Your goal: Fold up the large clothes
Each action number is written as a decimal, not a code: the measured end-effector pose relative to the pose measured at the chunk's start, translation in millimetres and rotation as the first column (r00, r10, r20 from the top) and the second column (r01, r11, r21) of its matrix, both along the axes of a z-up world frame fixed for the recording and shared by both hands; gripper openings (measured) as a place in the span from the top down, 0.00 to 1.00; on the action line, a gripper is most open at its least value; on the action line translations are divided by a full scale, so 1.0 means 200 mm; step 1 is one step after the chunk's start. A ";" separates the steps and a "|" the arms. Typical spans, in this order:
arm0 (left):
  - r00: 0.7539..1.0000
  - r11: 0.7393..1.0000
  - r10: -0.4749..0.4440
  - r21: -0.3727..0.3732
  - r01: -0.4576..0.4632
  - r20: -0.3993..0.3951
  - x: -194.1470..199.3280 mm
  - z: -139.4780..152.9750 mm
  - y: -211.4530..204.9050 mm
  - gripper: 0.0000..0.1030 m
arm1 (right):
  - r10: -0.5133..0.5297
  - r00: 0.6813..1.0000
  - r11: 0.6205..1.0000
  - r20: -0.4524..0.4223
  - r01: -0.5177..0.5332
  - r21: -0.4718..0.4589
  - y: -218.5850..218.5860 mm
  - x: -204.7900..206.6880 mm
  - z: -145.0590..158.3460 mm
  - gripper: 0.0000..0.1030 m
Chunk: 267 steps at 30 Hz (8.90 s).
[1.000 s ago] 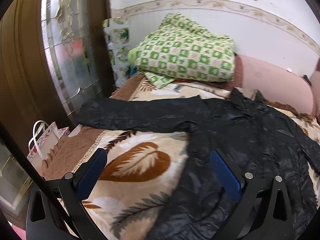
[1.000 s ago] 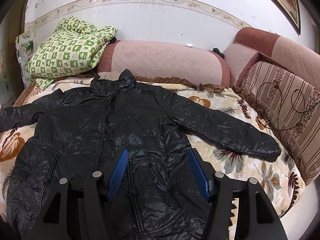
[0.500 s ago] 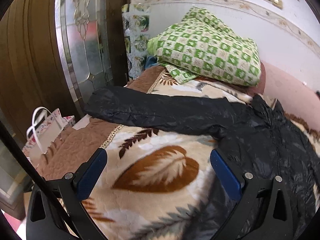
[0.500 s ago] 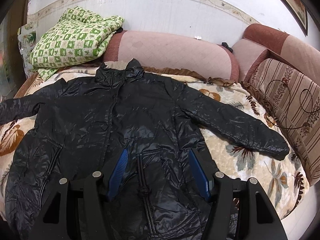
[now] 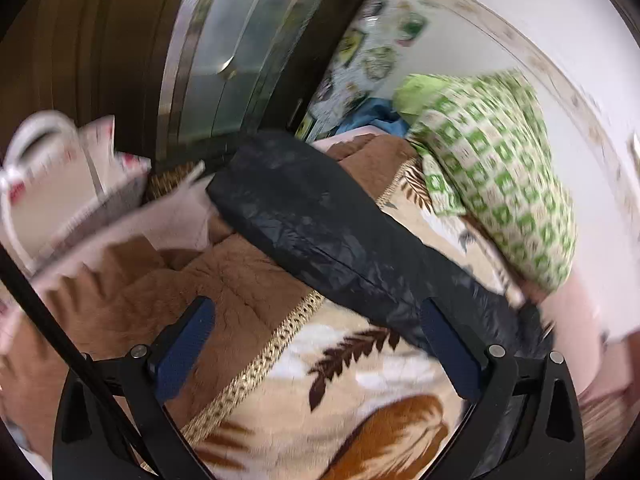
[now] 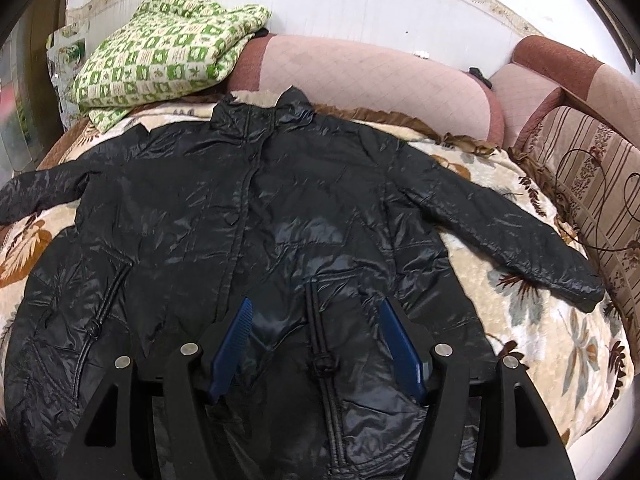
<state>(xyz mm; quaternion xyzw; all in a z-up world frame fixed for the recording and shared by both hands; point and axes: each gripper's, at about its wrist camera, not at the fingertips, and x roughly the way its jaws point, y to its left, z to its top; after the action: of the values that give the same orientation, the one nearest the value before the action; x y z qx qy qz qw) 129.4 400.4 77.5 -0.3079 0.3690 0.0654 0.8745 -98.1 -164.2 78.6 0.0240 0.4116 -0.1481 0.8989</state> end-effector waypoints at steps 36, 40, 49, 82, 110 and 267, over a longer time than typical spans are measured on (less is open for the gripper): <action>0.938 0.949 -0.314 0.087 0.304 0.149 0.28 0.36 -0.89 0.89 | -0.058 0.998 0.998 -0.035 0.058 -0.011 -0.14 -0.02 -0.12 0.32; 0.865 0.879 -0.476 0.091 0.468 0.155 0.19 0.36 -1.32 0.89 | -0.090 0.996 0.996 -0.024 0.090 0.015 -0.22 -0.04 -0.09 0.32; 0.757 0.744 -0.648 0.140 0.653 -0.082 0.03 -0.17 -2.06 0.87 | -0.113 0.994 0.991 -0.012 0.113 0.073 -0.32 -0.01 -0.07 0.32; 0.901 0.856 -0.433 0.333 0.396 0.042 -0.05 0.15 -1.46 0.35 | 0.227 0.974 0.891 -0.003 -0.207 0.403 0.03 1.08 -0.10 0.81; 0.898 0.831 -0.410 0.339 0.440 -0.160 0.07 -0.17 -1.57 0.35 | -0.158 0.984 0.947 -0.087 0.176 0.269 -0.83 0.87 -0.20 0.59; 0.852 0.825 -0.438 0.248 0.507 -0.287 0.54 -0.14 -1.95 0.31 | -0.032 0.999 0.982 -0.015 0.034 0.185 -0.86 1.01 -0.22 0.27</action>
<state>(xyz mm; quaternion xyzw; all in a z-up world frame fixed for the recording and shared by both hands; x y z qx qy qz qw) 237.6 10.0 49.2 -0.0540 0.5120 -0.0633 0.8550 103.8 -335.7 35.3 0.1136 0.4285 -0.1240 0.8878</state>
